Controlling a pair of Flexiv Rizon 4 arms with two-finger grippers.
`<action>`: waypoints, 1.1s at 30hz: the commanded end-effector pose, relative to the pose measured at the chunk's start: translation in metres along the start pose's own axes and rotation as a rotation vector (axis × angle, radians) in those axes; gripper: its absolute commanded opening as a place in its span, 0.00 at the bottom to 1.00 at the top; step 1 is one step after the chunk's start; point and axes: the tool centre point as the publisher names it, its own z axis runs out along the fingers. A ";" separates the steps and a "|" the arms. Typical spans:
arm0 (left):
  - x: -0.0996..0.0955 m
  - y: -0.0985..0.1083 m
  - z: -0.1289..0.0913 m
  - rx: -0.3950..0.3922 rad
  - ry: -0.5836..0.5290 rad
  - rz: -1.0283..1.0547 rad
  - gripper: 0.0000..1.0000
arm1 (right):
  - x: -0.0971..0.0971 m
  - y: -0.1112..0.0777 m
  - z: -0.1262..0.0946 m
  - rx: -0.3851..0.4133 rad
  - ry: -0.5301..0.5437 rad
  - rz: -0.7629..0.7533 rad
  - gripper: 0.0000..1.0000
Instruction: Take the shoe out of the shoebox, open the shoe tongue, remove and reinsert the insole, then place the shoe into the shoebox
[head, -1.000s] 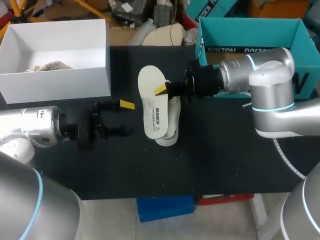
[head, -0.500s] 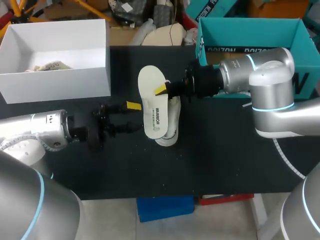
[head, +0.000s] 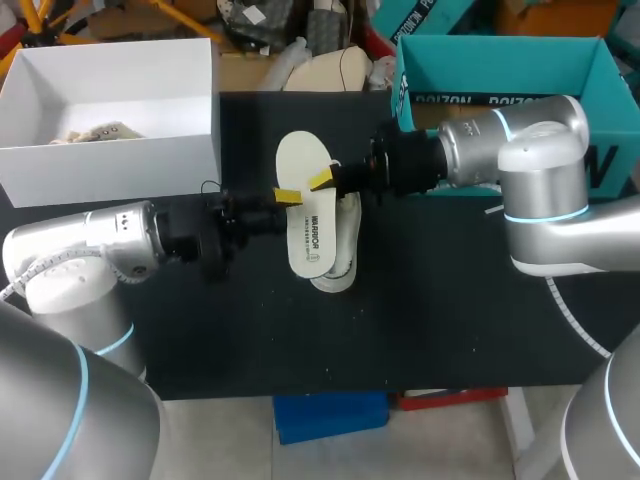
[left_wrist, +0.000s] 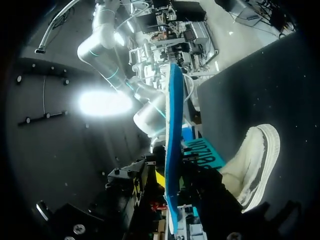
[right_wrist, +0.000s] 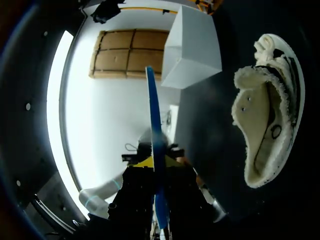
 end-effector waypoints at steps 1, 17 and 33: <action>0.005 0.003 0.008 0.013 0.000 0.009 0.42 | 0.000 0.000 0.000 0.000 -0.001 0.001 0.00; 0.011 0.002 0.020 0.066 0.008 0.026 0.18 | 0.000 0.000 0.000 0.000 -0.001 0.001 0.00; 0.013 -0.007 0.014 0.104 0.055 -0.021 0.00 | 0.002 -0.002 -0.020 -0.048 -0.034 -0.025 1.00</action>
